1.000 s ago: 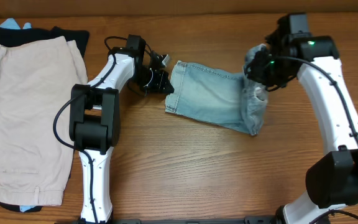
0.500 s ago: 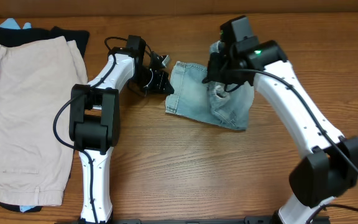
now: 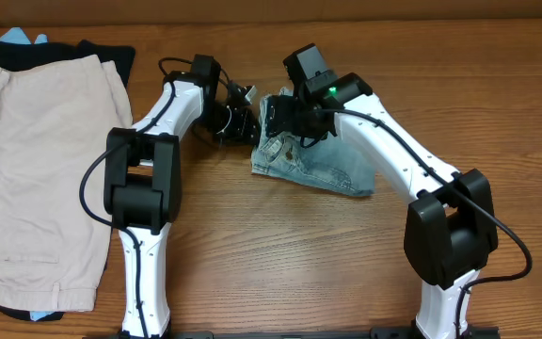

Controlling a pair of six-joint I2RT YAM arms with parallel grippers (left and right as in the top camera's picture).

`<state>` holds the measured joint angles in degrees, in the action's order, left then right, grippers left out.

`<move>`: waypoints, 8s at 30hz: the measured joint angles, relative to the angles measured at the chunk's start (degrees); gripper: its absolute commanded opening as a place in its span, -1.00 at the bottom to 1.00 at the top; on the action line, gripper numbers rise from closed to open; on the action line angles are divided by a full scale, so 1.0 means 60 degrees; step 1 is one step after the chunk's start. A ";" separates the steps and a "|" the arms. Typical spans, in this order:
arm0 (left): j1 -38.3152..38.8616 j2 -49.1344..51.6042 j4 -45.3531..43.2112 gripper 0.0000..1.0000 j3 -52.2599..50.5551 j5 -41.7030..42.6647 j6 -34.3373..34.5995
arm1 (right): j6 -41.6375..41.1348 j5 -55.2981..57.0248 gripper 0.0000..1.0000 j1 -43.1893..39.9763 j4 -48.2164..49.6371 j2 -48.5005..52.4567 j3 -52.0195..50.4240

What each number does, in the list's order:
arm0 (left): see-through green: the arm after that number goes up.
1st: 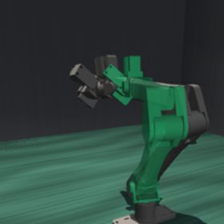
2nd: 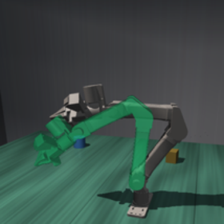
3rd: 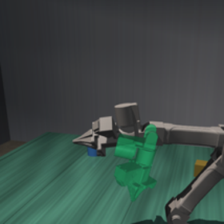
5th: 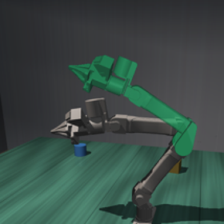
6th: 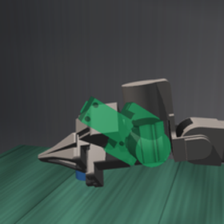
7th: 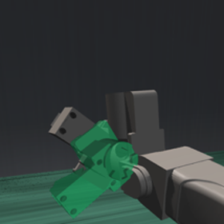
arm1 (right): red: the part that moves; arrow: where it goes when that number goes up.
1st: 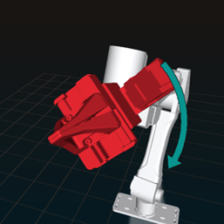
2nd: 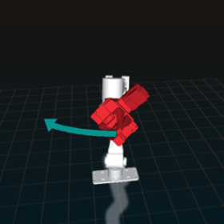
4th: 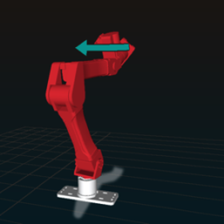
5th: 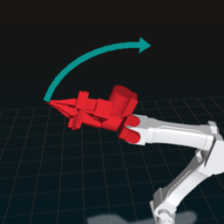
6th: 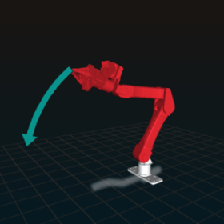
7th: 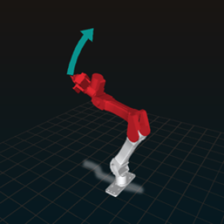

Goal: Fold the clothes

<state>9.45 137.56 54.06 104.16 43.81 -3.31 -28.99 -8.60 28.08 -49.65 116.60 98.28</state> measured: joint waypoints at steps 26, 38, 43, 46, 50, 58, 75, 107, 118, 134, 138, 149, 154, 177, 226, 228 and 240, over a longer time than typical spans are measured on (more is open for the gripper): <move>-0.3289 -0.0036 0.2539 0.55 0.0397 -0.0270 0.0233 | 0.0117 0.0346 0.71 -0.0605 -0.0619 -0.0364 -0.2958; -0.2932 -0.0095 0.2528 0.56 0.0503 -0.0750 0.0240 | 0.0470 0.3391 1.00 -0.2681 -0.0590 -0.0546 -0.3683; -0.2725 -0.0127 0.2514 0.64 0.0525 -0.0871 0.0240 | 0.1370 0.3690 0.96 -0.3931 -0.1519 -0.0477 -0.2779; -0.2616 -0.0153 0.2477 0.68 0.0525 -0.0922 0.0240 | 0.1854 0.3177 0.96 -0.3982 -0.1847 -0.0499 -0.1803; -0.2572 -0.0160 0.2422 0.69 0.0528 -0.0914 0.0240 | 0.2138 0.2605 0.96 -0.3155 -0.1829 -0.0856 -0.0933; -0.2568 -0.0171 0.2419 0.72 0.0525 -0.0925 0.0244 | 0.1996 0.2488 0.95 -0.1785 -0.1876 -0.0565 -0.0809; -0.2463 -0.0211 0.2422 0.72 0.0543 -0.1191 0.0244 | 0.1625 0.2685 0.75 -0.1523 -0.1486 0.0670 -0.1446; -0.2444 -0.0215 0.2419 0.72 0.0557 -0.1217 0.0317 | 0.0758 0.3209 -0.92 -0.3238 -0.3570 0.0193 -0.0051; -0.2444 -0.0215 0.2415 0.72 0.0557 -0.1231 0.0317 | 0.1552 0.3242 -0.92 -0.5023 -0.2634 0.0040 0.0353; -0.2444 -0.0215 0.2419 0.71 0.0561 -0.1249 0.0321 | 0.8153 0.3260 -0.92 -0.4105 -0.1319 0.0040 0.0342; -0.2444 -0.0215 0.2415 0.71 0.0561 -0.1253 0.0324 | 0.9755 0.3370 -0.92 -0.4222 -0.1013 0.0040 0.0080; -0.2401 -0.0219 0.2390 0.71 0.0568 -0.1333 0.0539 | 1.2491 0.3271 -0.92 -0.4634 0.0834 0.0936 -0.0656; -0.2382 -0.0222 0.2375 0.70 0.0579 -0.1351 0.0674 | 1.3442 0.3184 -0.92 -0.4972 0.1694 0.1064 -0.0714; -0.2320 -0.0251 0.2277 0.72 0.0579 -0.1490 0.0820 | 0.6925 0.1468 1.00 -0.6535 0.0572 0.0882 -0.0080; -0.2087 -0.0357 0.2244 0.72 0.0586 -0.2237 0.0816 | -0.7355 0.1621 1.00 -0.5985 0.3967 0.0637 -0.2262; -0.2087 -0.0357 0.2244 0.72 0.0590 -0.2244 0.0816 | -0.7395 0.1690 1.00 -0.5985 0.4102 0.0678 -0.2269; -0.2073 -0.0361 0.2248 0.72 0.0594 -0.2277 0.0816 | -0.7850 0.1821 1.00 -0.6437 0.4466 0.0984 -0.2266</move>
<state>-2.98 135.39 67.55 107.72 30.15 1.58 -76.09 2.33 -10.55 -22.85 122.50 84.68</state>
